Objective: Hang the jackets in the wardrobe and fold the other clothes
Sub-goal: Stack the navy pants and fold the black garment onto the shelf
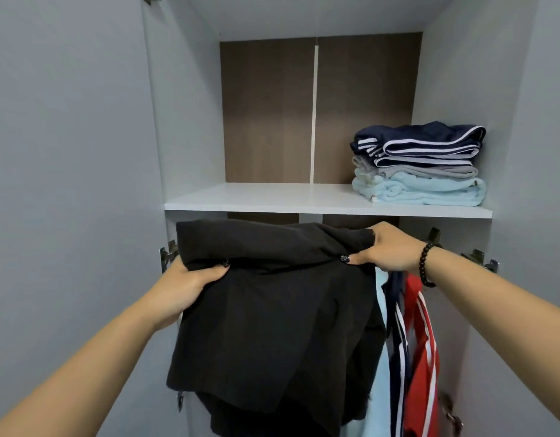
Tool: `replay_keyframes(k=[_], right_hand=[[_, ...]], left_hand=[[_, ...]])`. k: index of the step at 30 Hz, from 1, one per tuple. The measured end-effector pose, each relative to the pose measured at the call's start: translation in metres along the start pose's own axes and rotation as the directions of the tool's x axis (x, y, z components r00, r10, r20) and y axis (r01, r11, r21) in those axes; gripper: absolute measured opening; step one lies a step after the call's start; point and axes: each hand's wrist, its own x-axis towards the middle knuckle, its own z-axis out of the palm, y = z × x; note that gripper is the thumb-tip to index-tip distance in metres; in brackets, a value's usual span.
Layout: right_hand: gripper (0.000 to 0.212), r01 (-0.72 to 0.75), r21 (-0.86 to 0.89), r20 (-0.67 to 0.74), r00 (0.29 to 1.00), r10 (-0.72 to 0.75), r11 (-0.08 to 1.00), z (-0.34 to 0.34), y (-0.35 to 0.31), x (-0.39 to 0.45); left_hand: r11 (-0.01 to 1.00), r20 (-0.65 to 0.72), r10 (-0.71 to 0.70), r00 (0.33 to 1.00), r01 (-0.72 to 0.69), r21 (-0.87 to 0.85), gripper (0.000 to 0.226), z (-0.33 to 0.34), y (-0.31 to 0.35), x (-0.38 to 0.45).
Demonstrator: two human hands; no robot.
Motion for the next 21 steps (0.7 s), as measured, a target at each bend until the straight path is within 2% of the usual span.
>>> replay_keyframes(k=[1,4,7,9,14,18,21], right_hand=[[0.036,-0.02,-0.003,0.002,1.0,0.02,1.0,-0.004,-0.005,0.007],[0.012,-0.061,0.05,-0.02,0.998,0.062,0.997,-0.018,-0.018,0.03],[0.011,-0.067,0.185,-0.019,0.997,0.072,0.98,-0.037,-0.028,0.055],[0.016,-0.064,0.263,-0.016,0.997,0.071,0.963,-0.05,-0.035,0.075],[0.048,-0.09,0.445,0.044,0.996,0.079,0.891,-0.085,-0.053,0.137],[0.037,-0.057,0.556,0.059,0.998,0.029,0.829,-0.103,-0.08,0.195],[0.038,-0.041,0.636,0.09,0.996,-0.021,0.771,-0.111,-0.101,0.24]], left_hand=[[1.0,0.013,0.01,1.0,-0.01,0.003,0.022,-0.004,0.002,0.007],[1.0,0.024,0.028,0.999,-0.027,-0.01,0.024,-0.011,0.013,0.035],[0.996,0.008,0.078,0.997,-0.078,-0.034,0.021,-0.008,0.028,0.07],[0.993,-0.022,0.113,0.993,-0.114,-0.038,0.02,-0.003,0.038,0.096],[0.979,-0.175,0.191,0.966,-0.201,-0.039,0.017,0.001,0.062,0.164],[0.97,-0.265,0.244,0.933,-0.241,0.044,0.019,-0.012,0.083,0.218],[0.964,-0.303,0.265,0.915,-0.251,0.083,0.033,-0.028,0.101,0.251]])
